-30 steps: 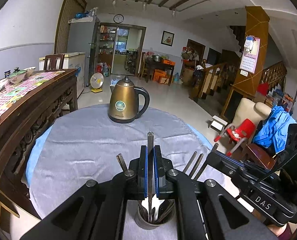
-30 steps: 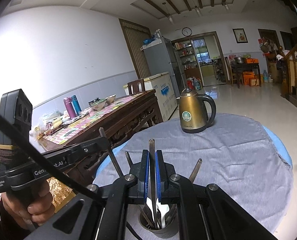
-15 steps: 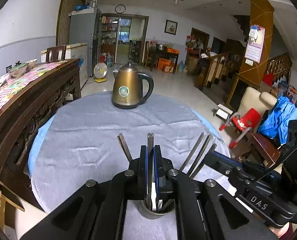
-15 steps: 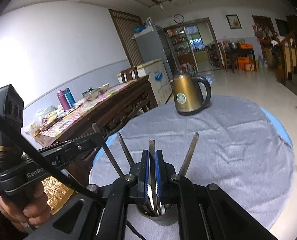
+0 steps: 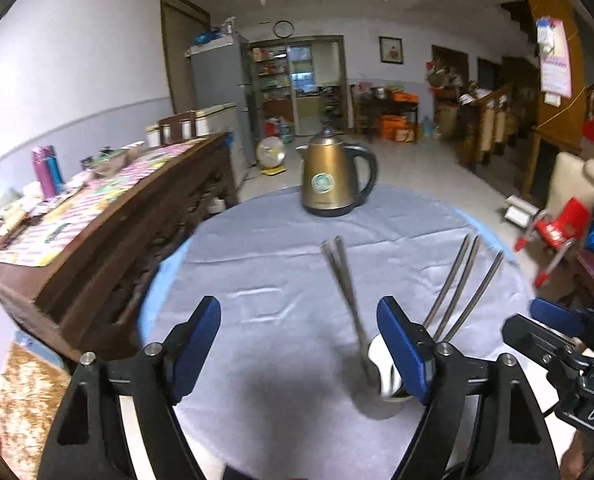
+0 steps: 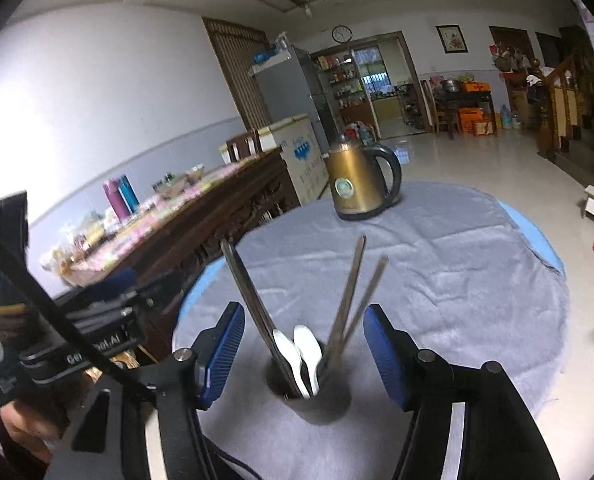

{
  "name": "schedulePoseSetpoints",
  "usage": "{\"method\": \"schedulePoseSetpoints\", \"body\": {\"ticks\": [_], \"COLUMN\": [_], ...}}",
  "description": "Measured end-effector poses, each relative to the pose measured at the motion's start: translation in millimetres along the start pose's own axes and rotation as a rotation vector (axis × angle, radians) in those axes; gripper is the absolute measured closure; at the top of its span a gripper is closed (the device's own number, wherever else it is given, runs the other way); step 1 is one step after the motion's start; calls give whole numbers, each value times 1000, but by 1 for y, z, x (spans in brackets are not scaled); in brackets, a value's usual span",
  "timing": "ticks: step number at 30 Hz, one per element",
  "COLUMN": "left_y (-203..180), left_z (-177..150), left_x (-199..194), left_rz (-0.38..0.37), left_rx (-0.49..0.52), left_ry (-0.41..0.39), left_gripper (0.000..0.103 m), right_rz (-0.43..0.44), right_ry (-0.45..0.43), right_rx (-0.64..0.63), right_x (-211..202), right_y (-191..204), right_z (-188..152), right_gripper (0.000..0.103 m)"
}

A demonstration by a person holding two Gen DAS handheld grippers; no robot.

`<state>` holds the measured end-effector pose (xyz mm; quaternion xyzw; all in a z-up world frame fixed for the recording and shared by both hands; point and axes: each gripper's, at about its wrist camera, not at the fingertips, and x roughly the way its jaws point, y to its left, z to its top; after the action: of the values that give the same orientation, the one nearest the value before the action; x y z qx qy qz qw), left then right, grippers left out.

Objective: Organize utensils

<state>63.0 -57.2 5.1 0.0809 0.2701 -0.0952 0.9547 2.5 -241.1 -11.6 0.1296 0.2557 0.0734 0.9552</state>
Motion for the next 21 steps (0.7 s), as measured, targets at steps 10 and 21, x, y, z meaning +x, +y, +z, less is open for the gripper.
{"method": "schedulePoseSetpoints", "body": {"ticks": [10, 21], "left_y": [6, 12], "left_z": [-27, -31], "left_x": [-38, -34], "left_rz": [90, 111], "left_rx": [19, 7], "left_ry": [-28, -22], "left_gripper": [13, 13], "right_rz": [-157, -187], "right_ry": [71, 111], "right_rx": [22, 73], "right_x": [-18, -13], "right_y": [11, 10], "right_z": [-38, -44], "right_gripper": [37, 36]}}
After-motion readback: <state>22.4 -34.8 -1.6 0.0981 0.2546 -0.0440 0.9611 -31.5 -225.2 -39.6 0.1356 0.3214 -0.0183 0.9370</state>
